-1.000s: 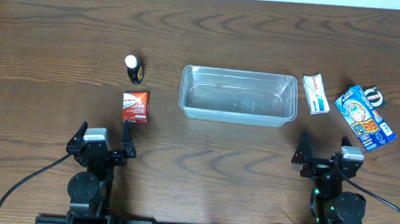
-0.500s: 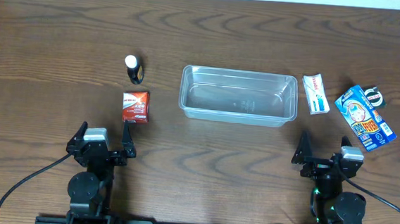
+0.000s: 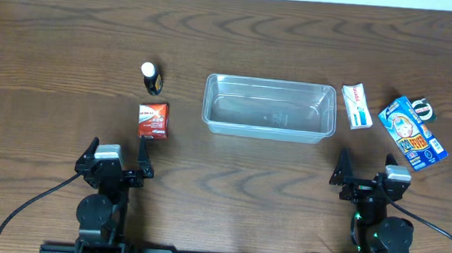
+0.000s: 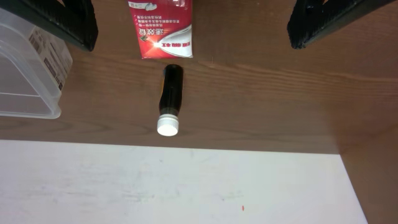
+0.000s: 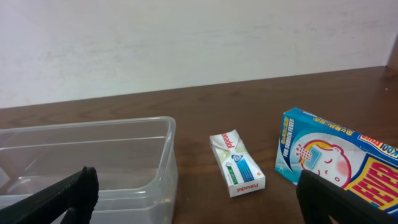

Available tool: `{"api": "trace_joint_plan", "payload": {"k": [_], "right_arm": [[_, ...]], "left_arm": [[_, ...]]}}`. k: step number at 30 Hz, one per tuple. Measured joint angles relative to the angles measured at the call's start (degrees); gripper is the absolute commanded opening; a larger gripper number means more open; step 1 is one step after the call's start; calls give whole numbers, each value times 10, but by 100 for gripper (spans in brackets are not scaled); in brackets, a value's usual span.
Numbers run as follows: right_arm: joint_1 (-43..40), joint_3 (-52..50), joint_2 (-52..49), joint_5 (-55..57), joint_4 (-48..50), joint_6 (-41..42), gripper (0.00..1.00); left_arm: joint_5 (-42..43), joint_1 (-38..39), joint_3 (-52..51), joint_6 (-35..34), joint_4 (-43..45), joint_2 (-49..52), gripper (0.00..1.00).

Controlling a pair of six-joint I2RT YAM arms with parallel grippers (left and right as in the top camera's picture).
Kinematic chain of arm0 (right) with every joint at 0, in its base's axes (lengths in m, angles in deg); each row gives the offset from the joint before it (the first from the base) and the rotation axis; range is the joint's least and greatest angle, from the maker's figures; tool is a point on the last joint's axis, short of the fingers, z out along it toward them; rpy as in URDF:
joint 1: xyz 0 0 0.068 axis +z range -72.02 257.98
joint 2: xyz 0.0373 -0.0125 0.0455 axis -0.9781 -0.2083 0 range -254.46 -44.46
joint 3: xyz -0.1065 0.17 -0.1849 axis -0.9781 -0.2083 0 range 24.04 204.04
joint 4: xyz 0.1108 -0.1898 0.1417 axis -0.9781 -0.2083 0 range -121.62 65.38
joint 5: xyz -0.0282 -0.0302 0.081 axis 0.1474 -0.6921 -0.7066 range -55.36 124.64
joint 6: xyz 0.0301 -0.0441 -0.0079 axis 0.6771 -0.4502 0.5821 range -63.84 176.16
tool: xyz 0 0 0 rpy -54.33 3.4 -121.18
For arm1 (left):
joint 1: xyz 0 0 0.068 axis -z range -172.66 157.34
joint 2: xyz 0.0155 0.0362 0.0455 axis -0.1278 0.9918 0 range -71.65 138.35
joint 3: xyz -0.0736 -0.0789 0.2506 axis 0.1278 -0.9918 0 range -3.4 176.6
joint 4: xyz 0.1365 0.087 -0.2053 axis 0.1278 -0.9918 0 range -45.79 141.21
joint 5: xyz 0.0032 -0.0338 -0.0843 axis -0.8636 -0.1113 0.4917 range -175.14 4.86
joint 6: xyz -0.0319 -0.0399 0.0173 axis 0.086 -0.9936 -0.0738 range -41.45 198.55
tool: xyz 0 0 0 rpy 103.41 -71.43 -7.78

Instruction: Pack container

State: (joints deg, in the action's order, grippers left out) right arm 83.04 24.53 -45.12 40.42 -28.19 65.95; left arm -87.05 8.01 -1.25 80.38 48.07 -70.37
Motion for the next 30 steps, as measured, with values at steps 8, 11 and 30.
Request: {"api": "trace_joint_plan", "payload": {"k": [8,11,30], "right_arm": [[0,0,0,0,0,0,99],[0,0,0,0,0,0,99],[0,-1,0,63,55,1,99]], "left_arm": [[0,0,0,0,0,0,98],[0,0,0,0,0,0,98],[0,0,0,0,0,0,98]]}}
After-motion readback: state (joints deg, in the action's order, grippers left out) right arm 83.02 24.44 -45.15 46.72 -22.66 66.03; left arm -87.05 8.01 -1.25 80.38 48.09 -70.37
